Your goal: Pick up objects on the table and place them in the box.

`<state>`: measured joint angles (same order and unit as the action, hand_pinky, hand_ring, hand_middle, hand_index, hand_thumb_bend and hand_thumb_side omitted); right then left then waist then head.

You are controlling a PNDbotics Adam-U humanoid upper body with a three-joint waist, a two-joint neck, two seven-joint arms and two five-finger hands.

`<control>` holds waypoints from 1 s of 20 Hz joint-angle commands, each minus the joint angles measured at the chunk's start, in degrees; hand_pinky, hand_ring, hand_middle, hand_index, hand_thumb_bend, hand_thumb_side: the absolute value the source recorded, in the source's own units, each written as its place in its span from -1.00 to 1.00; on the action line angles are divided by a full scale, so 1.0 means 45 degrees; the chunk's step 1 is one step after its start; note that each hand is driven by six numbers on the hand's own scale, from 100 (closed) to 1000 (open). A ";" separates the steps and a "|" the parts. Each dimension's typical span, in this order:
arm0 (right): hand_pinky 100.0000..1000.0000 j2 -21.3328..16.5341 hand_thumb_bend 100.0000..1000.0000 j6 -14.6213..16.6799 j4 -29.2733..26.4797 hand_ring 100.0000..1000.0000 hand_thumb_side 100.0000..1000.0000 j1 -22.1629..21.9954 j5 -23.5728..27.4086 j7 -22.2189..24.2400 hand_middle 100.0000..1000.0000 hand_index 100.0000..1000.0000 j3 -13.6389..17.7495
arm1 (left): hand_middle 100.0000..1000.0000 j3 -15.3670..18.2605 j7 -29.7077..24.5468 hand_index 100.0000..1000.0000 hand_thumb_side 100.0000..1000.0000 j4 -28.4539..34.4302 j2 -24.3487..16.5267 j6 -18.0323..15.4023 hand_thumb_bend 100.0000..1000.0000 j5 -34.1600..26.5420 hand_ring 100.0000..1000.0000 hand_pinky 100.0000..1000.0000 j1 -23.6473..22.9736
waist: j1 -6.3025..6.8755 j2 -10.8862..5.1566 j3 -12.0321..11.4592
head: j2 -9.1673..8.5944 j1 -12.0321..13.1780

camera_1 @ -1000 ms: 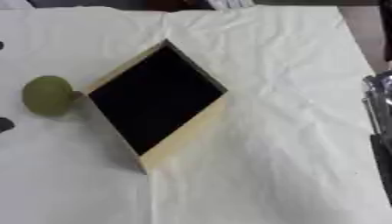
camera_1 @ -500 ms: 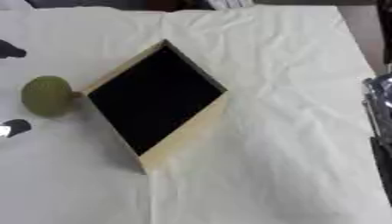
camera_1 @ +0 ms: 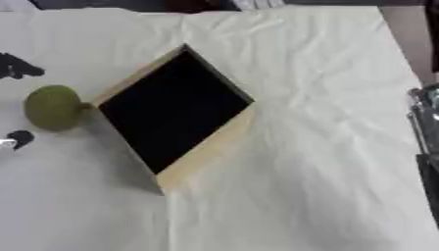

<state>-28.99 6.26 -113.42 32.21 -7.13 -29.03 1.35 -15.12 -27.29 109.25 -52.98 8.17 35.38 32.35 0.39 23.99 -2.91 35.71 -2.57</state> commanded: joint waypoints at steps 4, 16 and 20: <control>0.61 -0.0187 -0.48 -0.0001 -0.0261 0.40 0.30 0.0083 0.0066 0.0016 0.39 0.69 0.0048 | 0.60 0.0043 -0.0098 0.85 -1.00 -0.0306 -0.0007 0.0141 -0.37 0.0409 0.59 0.66 0.0246 | -0.0001 -0.0257 0.0010 | -0.0069 0.0047; 0.61 -0.0167 -0.49 0.0015 -0.0261 0.40 0.30 0.0117 0.0087 0.0041 0.39 0.69 0.0032 | 0.63 -0.0120 -0.0004 0.87 -0.96 -0.1520 0.0575 0.0341 -0.31 0.1427 0.62 0.68 0.0504 | -0.0043 -0.0218 0.0027 | -0.0157 0.0048; 0.61 -0.0141 -0.49 0.0001 -0.0261 0.40 0.30 0.0109 0.0100 0.0042 0.39 0.69 0.0028 | 0.64 -0.0207 0.0048 0.87 -0.96 -0.1925 0.0805 0.0288 -0.33 0.1643 0.62 0.67 0.0675 | -0.0061 -0.0192 0.0038 | -0.0203 0.0085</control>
<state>-28.91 6.25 -113.42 32.21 -7.04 -28.97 1.32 -16.39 -27.43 100.68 -48.43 9.48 42.20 34.47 0.13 24.23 -2.78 35.55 -2.39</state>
